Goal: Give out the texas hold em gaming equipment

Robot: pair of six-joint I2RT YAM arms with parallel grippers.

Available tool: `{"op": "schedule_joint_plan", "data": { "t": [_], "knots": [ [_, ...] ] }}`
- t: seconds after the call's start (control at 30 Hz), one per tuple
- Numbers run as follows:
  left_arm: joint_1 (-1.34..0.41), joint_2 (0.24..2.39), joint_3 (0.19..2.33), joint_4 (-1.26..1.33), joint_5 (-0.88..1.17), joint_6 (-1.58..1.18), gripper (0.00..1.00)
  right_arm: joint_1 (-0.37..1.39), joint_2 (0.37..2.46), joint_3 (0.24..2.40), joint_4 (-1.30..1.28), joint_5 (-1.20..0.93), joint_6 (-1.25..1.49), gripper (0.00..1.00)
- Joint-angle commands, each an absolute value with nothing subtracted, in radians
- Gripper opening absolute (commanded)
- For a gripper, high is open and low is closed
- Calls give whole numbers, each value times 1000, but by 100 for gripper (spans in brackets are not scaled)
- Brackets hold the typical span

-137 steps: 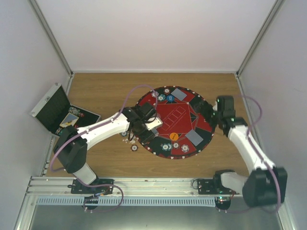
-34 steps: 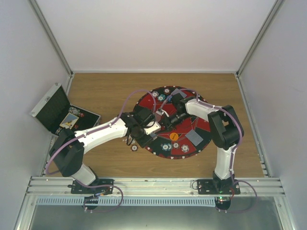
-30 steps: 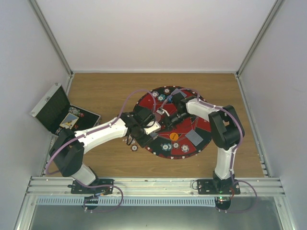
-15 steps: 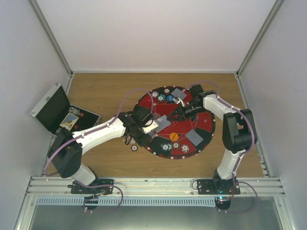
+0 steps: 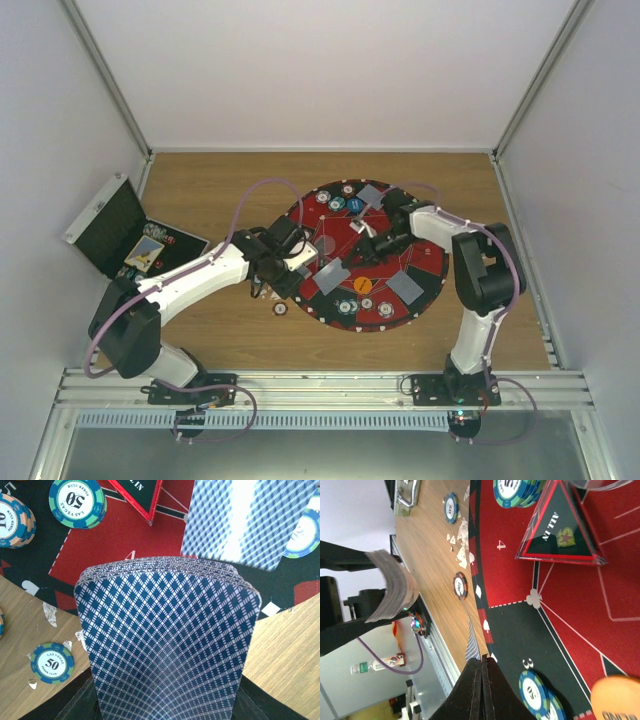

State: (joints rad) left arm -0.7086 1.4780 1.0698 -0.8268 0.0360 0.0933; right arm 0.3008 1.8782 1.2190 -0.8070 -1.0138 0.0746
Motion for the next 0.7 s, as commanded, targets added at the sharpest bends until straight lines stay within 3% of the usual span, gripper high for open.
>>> {"op": "schedule_joint_plan", "data": {
  "t": [0.0, 0.67],
  "knots": [
    [-703, 1460, 1095, -816, 32, 91, 53, 364, 1939, 1213, -718, -992, 109, 1],
    [-703, 1460, 1109, -826, 50, 100, 53, 377, 2042, 1142, -502, -903, 274, 1]
  ]
}}
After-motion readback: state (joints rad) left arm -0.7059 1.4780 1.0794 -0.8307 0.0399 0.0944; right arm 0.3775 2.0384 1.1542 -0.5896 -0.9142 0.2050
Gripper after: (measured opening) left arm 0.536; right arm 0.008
